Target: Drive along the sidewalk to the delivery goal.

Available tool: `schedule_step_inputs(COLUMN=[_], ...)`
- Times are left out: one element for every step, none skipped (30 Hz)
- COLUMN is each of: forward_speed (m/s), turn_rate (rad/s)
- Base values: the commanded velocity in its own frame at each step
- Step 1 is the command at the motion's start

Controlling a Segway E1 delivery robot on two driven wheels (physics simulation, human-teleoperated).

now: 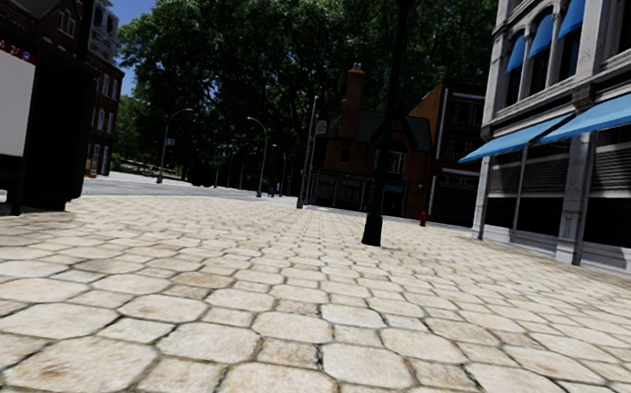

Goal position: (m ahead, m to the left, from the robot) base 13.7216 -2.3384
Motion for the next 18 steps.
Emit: schedule_step_inputs(forward_speed=[2.00, 2.00, 2.00, 2.00, 2.00, 2.00, 2.00, 2.00, 2.00, 2.00, 2.00, 2.00, 2.00, 2.00, 2.00, 2.00, 2.00, 2.00], turn_rate=[0.00, 0.00, 0.00, 0.00, 0.13, 0.41, 0.61, 0.52, 0.07, 0.01, 0.01, 0.00, 0.00, 0.00, 0.00, 0.00, 0.00, 0.00])
